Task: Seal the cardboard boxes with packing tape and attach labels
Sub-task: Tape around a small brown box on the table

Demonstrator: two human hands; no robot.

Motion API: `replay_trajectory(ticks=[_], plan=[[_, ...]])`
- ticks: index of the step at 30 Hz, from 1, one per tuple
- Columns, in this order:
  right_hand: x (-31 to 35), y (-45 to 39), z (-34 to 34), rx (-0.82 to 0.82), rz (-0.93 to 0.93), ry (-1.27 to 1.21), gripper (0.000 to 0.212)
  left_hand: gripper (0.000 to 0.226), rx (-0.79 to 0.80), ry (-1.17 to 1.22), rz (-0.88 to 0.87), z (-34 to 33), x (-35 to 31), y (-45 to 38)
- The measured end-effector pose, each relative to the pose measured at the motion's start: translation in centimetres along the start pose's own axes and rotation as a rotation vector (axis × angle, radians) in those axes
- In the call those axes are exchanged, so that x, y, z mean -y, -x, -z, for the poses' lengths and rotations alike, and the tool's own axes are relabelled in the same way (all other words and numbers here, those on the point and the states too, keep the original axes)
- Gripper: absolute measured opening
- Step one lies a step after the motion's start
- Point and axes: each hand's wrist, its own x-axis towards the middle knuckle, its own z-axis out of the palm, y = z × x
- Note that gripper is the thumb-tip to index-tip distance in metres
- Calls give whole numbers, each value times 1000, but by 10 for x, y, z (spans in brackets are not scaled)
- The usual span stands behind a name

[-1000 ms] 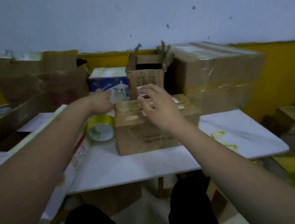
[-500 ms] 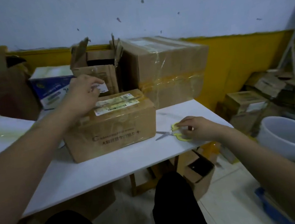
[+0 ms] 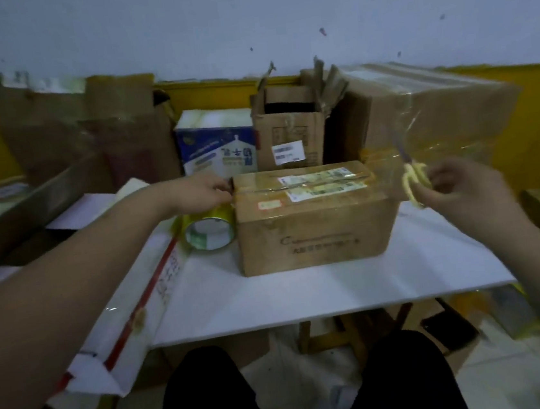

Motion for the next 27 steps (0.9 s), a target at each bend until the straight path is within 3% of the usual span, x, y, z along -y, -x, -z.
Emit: replay_trajectory(ticks=[3, 6, 9, 13, 22, 25, 27], plan=[[94, -8, -57, 193, 168, -267, 24, 21, 35, 100, 14, 0, -3, 6], [156, -18, -108, 432, 158, -413, 45, 12, 161, 272, 40, 1, -10, 17], [164, -24, -126, 581, 16, -567, 55, 16, 340, 459, 49, -7, -24, 27], [147, -25, -128, 656, -109, -710, 58, 32, 437, 570, 81, -20, -22, 28], [152, -21, -118, 703, -163, -722, 63, 36, 503, 626, 69, -29, 2, 34], [156, -9, -91, 676, -96, -513, 72, 31, 497, 717, 44, -23, 9, 36], [148, 8, -67, 770, -74, -415, 85, 28, 506, 757, 35, -22, 14, 36]])
